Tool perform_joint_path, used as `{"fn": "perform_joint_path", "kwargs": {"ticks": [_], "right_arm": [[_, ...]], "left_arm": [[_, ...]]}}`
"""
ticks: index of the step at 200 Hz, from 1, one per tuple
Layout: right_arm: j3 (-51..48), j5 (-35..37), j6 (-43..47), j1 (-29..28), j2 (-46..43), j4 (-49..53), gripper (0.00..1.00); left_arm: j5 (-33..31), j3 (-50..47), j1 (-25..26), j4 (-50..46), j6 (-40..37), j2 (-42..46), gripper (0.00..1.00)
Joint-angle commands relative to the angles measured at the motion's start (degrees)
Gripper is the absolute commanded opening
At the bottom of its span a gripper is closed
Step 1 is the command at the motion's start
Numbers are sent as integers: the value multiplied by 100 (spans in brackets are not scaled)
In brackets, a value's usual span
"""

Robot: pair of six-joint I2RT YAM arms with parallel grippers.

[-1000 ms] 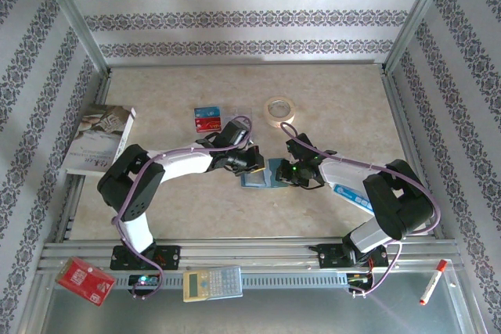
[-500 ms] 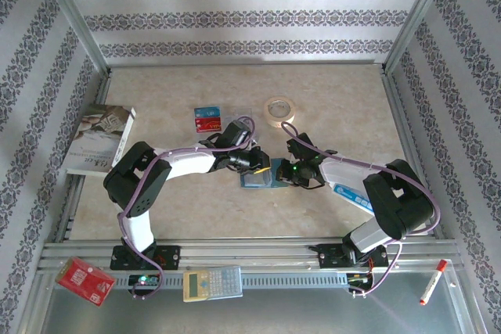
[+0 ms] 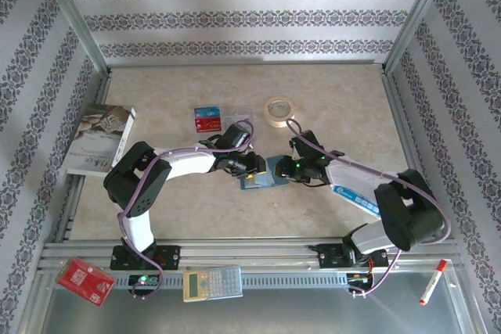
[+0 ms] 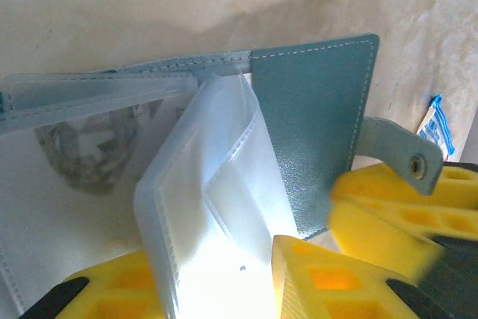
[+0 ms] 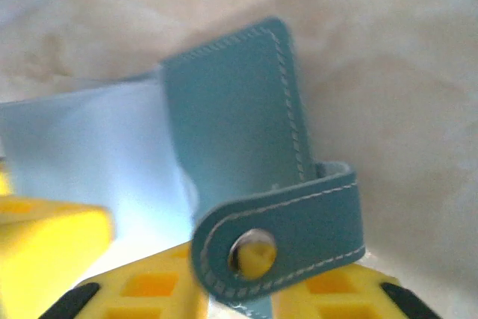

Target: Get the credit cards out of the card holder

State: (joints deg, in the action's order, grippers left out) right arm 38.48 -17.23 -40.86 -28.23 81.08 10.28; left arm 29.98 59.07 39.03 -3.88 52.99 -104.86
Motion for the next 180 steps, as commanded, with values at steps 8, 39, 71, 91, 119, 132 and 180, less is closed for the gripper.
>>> {"fn": "perform_joint_path", "kwargs": {"ticks": [8, 39, 71, 91, 119, 132, 180], "right_arm": [[-69, -419, 333, 22, -355, -228, 40], [-86, -685, 370, -36, -223, -368, 45], [-29, -791, 375, -240, -19, -527, 44], [-37, -788, 390, -314, 103, -568, 44], [-166, -904, 360, -324, 133, -791, 44], [-230, -992, 401, -324, 95, -851, 44], [-499, -991, 439, -227, -94, -918, 43]], "left_arm": [[62, 140, 9, -86, -86, 113, 32], [-13, 110, 0, -130, -74, 267, 32], [-28, 63, -31, -73, -26, 440, 33], [-35, 61, -49, -70, -17, 506, 33], [-29, 27, -71, -34, 26, 519, 27], [-18, 20, -75, 1, 69, 537, 24], [-80, 46, -149, -23, -8, 601, 24]]}}
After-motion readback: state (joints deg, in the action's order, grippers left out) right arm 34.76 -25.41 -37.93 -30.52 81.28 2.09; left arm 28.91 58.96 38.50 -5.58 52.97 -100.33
